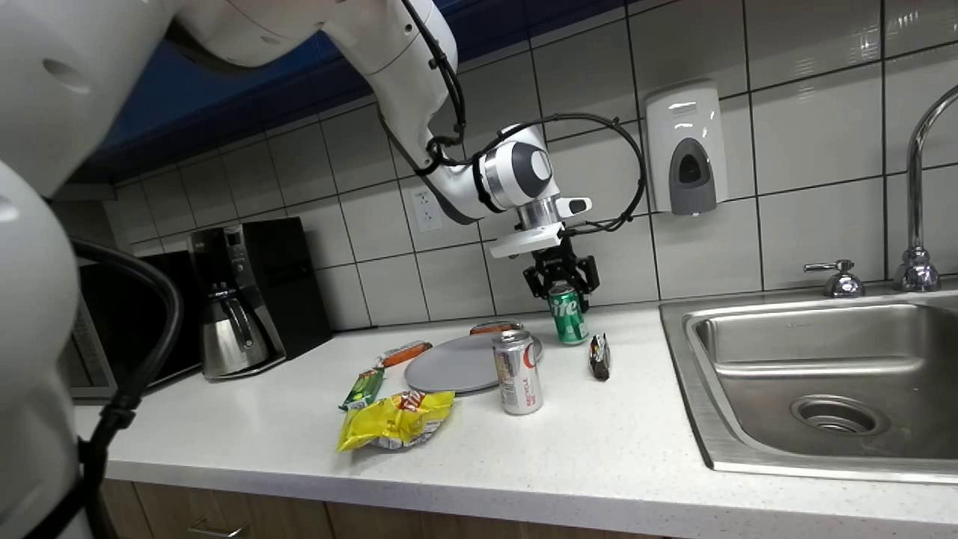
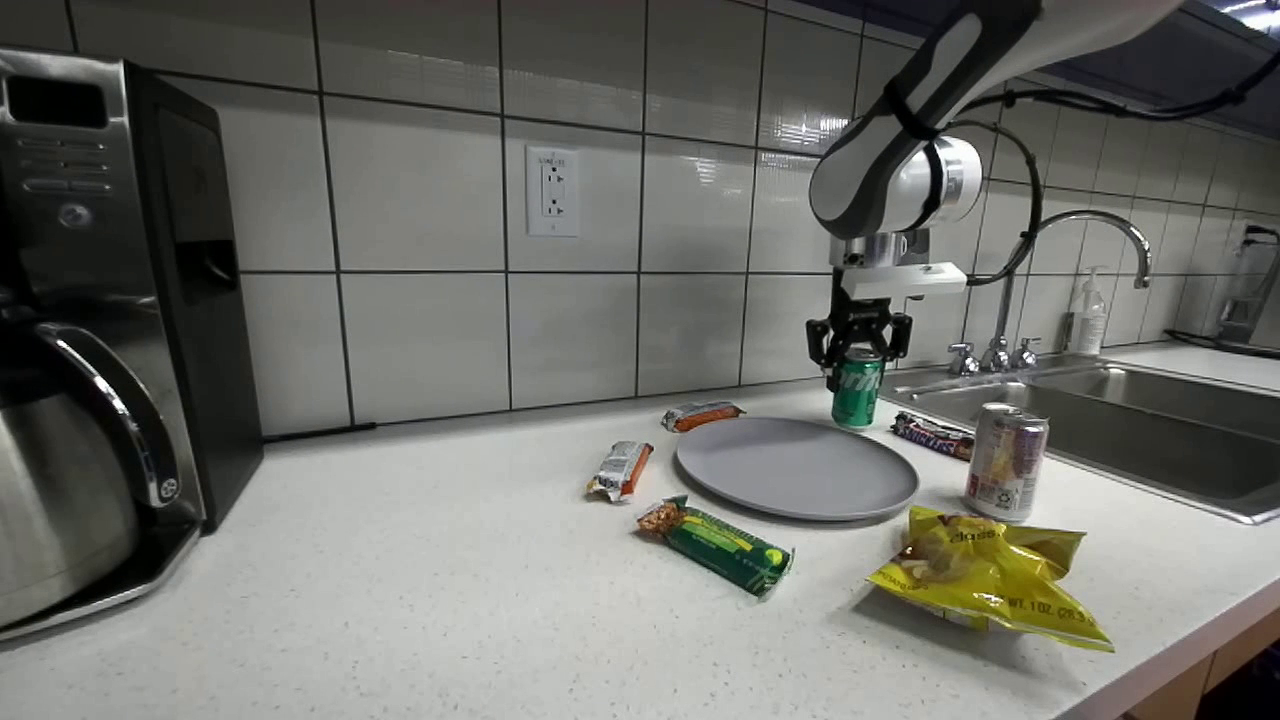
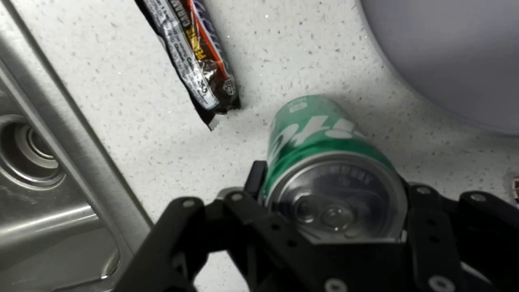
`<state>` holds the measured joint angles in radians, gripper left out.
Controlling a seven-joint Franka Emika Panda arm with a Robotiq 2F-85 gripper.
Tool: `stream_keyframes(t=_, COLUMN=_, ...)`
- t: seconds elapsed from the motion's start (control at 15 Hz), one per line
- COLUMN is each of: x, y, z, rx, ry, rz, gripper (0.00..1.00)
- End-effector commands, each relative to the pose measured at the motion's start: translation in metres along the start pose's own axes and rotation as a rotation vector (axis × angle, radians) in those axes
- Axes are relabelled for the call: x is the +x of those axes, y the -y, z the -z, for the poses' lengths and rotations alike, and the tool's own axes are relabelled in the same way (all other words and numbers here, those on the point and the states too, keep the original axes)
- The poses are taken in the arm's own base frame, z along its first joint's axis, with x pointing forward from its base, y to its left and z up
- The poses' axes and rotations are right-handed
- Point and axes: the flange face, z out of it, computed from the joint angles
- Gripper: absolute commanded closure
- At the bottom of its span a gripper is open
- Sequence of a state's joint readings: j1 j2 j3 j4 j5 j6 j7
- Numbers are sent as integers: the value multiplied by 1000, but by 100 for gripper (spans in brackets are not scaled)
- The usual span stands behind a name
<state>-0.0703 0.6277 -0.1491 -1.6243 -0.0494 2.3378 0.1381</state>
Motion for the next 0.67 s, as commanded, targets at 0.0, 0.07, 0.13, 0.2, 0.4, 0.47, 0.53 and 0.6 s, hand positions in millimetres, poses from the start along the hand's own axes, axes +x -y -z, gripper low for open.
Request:
stream_keyframes(t=0.0, x=10, y=-4, z=3, rx=19, ry=17, rz=-30, gripper=60)
stream_keyframes(t=0.07, x=11, y=-4, z=2, rx=20, ry=20, rz=-34, gripper=60)
stream_keyframes(t=0.13, x=11, y=-4, z=1, rx=21, ry=22, rz=-36, gripper=60)
stream_keyframes(t=0.2, x=11, y=-4, z=0, rx=22, ry=24, rz=-38, gripper=60)
stream_keyframes(t=0.4, x=11, y=-4, z=0, rx=21, ry=25, rz=-40, gripper=60)
stream_keyframes(t=0.47, x=12, y=-4, z=0, rx=20, ry=27, rz=-41, gripper=60)
stream_keyframes(t=0.53, x=12, y=-4, z=0, rx=18, ry=28, rz=-41, gripper=60)
stream_keyframes(t=0.6, x=12, y=-3, z=1, rx=16, ry=29, rz=-41, gripper=60)
